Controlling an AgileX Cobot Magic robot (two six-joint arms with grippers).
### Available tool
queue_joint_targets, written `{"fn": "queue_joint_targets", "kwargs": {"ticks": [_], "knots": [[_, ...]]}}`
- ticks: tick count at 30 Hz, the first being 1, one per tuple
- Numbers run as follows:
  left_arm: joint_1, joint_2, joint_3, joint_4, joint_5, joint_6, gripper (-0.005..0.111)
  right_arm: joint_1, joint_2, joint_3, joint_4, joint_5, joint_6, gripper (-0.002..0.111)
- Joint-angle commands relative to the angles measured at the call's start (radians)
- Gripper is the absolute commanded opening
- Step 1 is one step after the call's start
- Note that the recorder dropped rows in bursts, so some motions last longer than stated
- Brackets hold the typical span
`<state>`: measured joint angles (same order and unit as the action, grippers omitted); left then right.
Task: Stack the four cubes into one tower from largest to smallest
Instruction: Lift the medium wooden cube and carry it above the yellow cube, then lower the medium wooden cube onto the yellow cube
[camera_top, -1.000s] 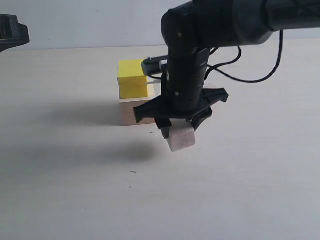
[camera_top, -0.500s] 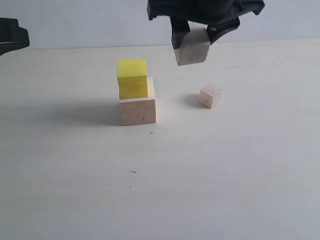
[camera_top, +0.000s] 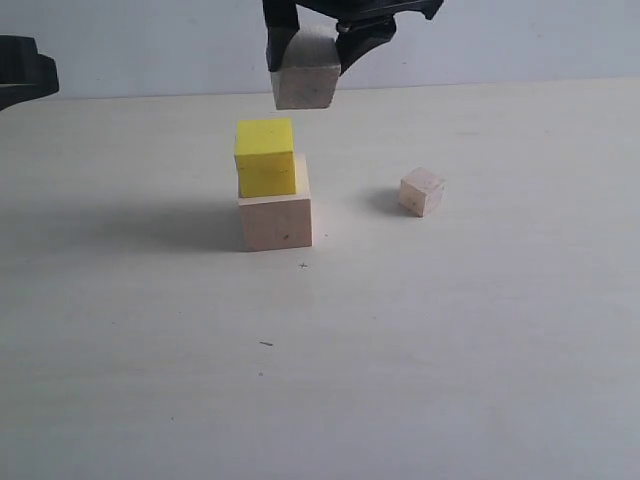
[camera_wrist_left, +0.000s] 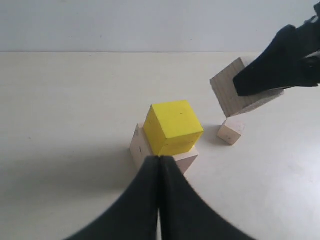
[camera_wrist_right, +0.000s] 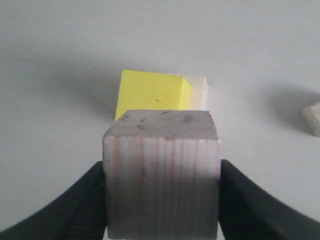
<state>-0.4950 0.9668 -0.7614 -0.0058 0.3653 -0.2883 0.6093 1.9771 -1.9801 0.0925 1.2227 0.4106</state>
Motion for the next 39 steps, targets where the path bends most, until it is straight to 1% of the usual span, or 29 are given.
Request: {"fn": "queue_joint_targets", "kwargs": {"ticks": [1,12,21,32,39], "knots": [[-0.005,-0.005,0.006,-0.007,-0.003,-0.003,0.000,0.019,0.040,-0.051,0.009,-0.002,0.001,0.000],[-0.005,-0.005,0.006,-0.007,0.001,-0.003,0.000,0.024,0.132,-0.095,0.012,-0.002,0.040,0.000],[-0.005,-0.005,0.006,-0.007,-0.001,-0.003,0.000,0.024,0.146,-0.098,0.005,-0.002,0.049,0.000],[-0.005,-0.005,0.006,-0.007,-0.003,-0.003,0.000,0.024,0.214,-0.188,0.032,-0.002,0.049,0.000],[-0.005,-0.005,0.006,-0.005,-0.003,-0.003,0.000,0.024,0.220,-0.194,0.025,-0.002,0.049,0.000]]}}
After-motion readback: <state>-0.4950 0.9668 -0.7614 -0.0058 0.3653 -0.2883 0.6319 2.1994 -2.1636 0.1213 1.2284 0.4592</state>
